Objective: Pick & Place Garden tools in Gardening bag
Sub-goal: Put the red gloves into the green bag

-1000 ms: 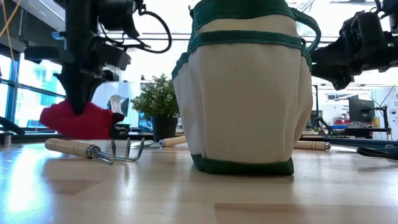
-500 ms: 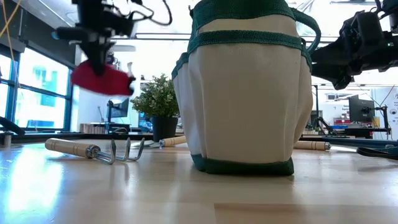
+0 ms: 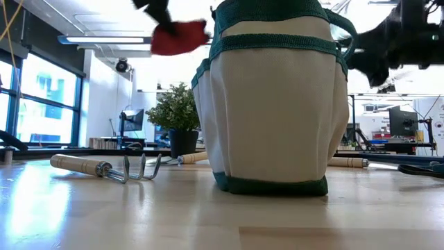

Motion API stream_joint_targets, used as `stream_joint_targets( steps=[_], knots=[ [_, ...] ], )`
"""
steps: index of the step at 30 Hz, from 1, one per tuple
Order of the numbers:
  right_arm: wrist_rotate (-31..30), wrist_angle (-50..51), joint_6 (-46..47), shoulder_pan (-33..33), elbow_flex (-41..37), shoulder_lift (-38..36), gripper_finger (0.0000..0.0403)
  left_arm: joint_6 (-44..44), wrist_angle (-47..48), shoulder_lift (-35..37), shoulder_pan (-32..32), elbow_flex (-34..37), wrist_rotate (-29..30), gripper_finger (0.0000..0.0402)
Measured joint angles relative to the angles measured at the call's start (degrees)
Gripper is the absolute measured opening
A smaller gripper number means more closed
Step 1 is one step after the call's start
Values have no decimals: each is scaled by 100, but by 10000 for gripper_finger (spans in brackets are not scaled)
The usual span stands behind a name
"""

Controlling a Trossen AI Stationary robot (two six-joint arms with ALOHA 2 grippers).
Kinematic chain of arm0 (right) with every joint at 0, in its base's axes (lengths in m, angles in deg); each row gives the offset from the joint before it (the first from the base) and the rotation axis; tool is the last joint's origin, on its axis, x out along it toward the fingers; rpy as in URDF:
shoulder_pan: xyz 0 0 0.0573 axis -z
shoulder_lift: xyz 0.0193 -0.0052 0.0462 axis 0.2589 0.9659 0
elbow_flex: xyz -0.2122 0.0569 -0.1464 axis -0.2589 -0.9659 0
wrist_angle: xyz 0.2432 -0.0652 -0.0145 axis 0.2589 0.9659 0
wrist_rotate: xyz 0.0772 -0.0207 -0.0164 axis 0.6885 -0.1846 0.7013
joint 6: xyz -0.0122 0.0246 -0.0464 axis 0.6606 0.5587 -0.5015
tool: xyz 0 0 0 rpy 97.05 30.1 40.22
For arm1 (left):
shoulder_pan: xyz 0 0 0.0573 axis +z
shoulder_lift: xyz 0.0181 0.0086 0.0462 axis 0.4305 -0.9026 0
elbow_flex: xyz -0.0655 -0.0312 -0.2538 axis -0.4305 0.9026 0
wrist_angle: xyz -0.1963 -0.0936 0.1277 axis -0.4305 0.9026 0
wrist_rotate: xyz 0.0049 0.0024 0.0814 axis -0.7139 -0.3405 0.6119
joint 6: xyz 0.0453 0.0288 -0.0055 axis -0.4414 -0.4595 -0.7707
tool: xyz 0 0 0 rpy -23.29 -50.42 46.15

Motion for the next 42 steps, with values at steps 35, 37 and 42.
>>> stream_joint_targets(
  steps=[35, 37, 42],
  knots=[
    [908, -1840, -2109, 2, 2746, 3702, 216, -1410, -3348, 39, 7, 63, -2695, 9],
    [751, -1851, -2109, 2, 2914, 4008, 216, -1410, -3383, -8, 7, 63, -2751, 9],
    [710, -1979, -2107, 15, 3255, 4685, 216, -1410, -3344, -146, 7, 65, -2898, 10]
  ],
)
